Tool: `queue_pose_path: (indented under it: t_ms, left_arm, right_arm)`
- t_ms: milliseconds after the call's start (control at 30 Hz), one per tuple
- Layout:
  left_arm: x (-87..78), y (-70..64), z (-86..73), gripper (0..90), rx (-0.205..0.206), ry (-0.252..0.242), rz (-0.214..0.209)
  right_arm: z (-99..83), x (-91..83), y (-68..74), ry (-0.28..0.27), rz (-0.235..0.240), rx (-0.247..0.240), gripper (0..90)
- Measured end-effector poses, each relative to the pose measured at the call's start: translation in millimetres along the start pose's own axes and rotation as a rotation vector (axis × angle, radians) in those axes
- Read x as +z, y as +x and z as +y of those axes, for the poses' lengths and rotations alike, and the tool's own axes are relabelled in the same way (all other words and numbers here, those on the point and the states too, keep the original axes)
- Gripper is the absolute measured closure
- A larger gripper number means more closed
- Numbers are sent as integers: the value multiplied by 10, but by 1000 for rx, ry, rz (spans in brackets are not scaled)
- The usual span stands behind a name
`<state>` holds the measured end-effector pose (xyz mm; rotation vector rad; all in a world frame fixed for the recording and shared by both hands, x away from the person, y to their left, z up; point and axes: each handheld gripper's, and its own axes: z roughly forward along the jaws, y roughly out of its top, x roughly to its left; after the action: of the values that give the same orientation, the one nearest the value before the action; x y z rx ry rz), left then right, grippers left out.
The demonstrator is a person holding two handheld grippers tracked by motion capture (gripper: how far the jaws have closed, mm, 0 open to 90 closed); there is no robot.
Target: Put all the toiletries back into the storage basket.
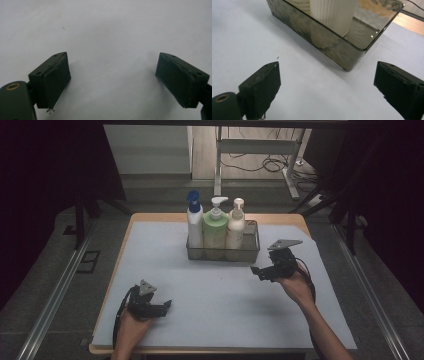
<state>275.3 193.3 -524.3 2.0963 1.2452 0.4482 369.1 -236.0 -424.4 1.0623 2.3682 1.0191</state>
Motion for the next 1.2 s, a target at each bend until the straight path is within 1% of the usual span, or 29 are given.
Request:
queue_pose_path:
  t_ms: [167,400,733,933,1200]
  left_arm:
    - [0,-1,0,118,0,0,0]
    - [0,-1,0,119,1,0,1]
    - [0,0,0,119,4,0,2]
    - [2,-7,-1,119,-4,-3,3]
    - [0,-5,-1,119,0,-1,3]
  right_arm:
    - [-70,-72,28,3,-2,-13,34]
    - [-179,-160,45,10,-12,-23,15]
    - [-348,-315,35,15,-21,-23,0]
    - [-477,-390,23,21,-42,-26,0]
    - [-654,-445,-2,24,-54,-15,0]
